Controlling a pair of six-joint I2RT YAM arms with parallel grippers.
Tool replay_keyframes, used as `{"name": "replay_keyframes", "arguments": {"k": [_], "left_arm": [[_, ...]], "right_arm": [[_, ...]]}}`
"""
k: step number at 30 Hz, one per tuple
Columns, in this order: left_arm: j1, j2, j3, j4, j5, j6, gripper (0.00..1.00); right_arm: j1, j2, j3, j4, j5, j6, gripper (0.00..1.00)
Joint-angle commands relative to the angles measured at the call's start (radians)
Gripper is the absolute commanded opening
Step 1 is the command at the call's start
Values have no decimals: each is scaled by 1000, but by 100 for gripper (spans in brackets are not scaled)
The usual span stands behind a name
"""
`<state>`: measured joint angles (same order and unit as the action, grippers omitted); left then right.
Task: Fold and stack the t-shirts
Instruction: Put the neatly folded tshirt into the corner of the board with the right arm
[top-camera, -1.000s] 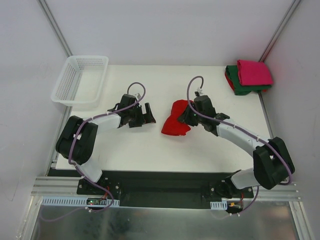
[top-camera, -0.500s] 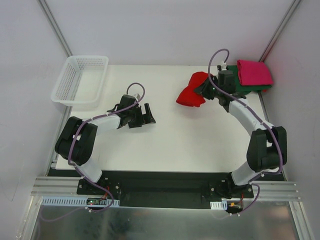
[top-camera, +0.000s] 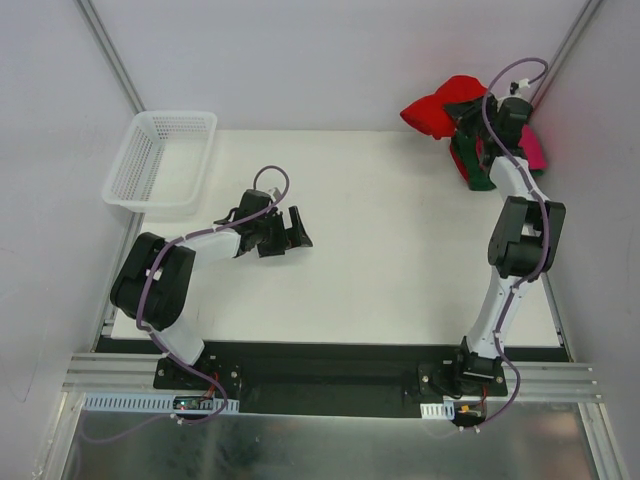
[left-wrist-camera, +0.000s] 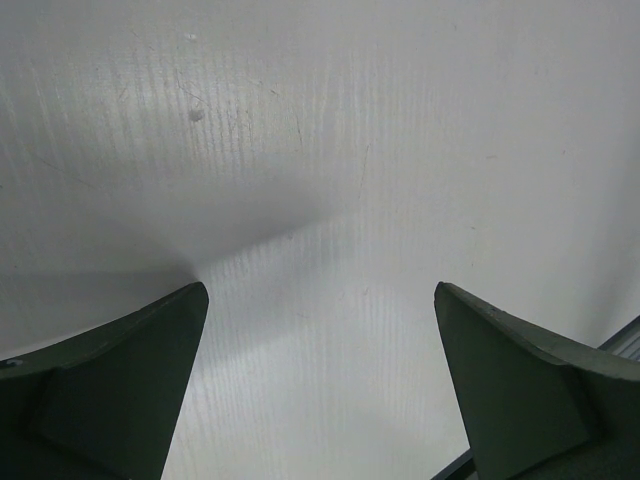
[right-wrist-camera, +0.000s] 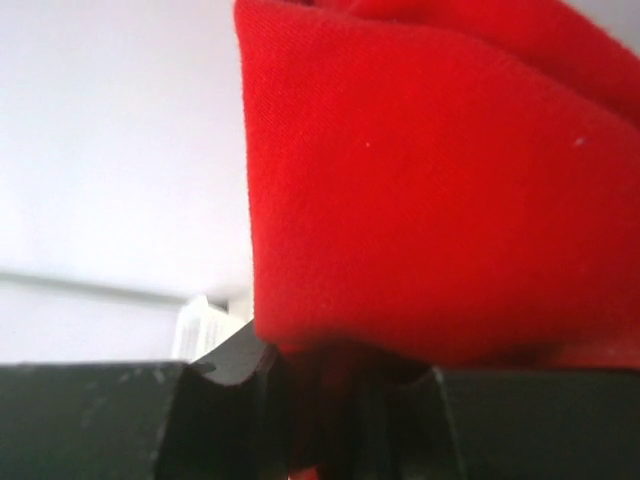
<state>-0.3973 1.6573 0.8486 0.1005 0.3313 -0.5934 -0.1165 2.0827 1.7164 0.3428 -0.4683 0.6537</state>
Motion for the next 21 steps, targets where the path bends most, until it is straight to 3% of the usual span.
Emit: {"name": "replay_keyframes", "arguments": {"k": [1, 8, 15, 21], "left_arm": [[8, 36, 0, -33, 37, -17, 99], [8, 65, 18, -36, 60, -6, 99], [9, 75, 14, -38, 64, -2, 99], [8, 79, 6, -38, 63, 0, 99]], "right_arm": [[-46, 72, 159, 220, 19, 156, 1], [-150, 137, 184, 357, 138, 268, 1], [-204, 123, 45, 518, 256, 311, 1], [-242, 105, -41, 539, 273, 307, 1]]}}
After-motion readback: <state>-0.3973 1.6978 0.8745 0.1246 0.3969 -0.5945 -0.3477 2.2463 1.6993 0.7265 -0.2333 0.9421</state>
